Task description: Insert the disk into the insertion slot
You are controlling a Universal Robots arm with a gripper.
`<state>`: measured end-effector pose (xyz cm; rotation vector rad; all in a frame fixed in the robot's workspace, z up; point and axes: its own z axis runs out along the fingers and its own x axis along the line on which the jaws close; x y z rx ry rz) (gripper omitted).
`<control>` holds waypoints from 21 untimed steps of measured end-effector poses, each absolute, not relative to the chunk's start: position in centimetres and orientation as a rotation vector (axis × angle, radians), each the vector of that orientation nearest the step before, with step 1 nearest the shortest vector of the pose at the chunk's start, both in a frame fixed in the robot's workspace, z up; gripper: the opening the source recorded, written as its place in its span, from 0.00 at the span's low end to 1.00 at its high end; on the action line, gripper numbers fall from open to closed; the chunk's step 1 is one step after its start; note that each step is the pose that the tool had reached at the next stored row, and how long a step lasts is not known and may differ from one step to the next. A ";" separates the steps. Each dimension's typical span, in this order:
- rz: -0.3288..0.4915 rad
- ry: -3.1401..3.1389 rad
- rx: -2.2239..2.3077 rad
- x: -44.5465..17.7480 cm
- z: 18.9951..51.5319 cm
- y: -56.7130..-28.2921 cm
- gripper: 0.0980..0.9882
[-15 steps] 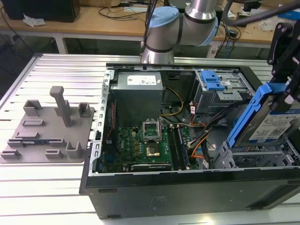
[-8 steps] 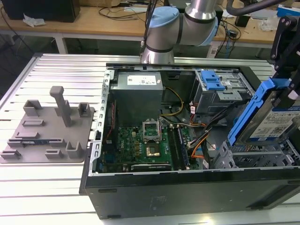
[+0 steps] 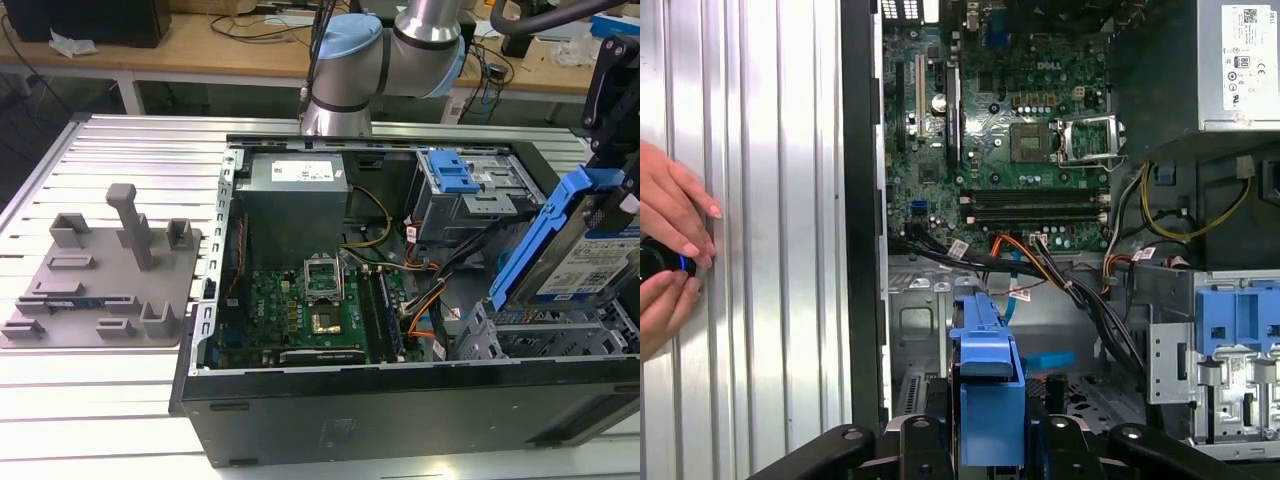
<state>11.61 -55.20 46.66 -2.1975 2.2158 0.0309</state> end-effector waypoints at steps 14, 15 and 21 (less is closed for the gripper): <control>0.045 2.222 -2.205 11.8 45.4 -55.2 0.30; 0.045 2.223 -2.205 11.8 45.3 -55.2 0.30; 0.046 2.223 -2.205 12.0 44.0 -55.2 0.30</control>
